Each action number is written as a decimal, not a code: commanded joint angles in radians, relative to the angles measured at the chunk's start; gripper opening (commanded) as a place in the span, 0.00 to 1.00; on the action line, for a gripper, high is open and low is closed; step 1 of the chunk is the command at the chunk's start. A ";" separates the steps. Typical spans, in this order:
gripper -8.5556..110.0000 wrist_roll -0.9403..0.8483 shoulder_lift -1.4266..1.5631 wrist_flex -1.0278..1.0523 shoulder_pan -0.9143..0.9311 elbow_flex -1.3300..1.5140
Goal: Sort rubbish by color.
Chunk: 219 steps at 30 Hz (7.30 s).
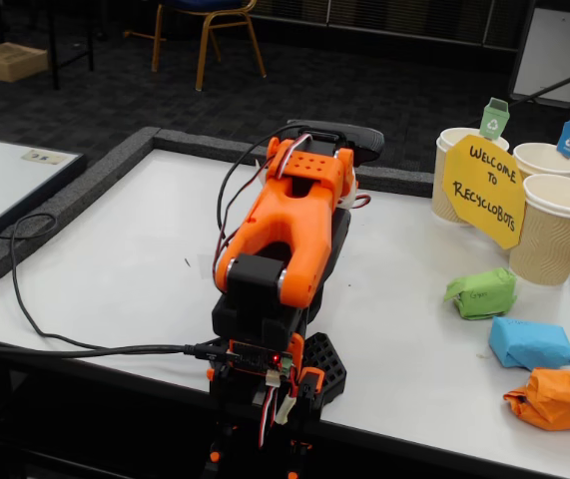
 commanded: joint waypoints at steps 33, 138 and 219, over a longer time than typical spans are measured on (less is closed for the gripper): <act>0.07 0.018 0.032 -0.003 -0.015 -0.052; 0.15 0.008 -0.020 -0.058 0.014 -0.110; 0.17 0.002 -0.726 0.341 0.939 -1.201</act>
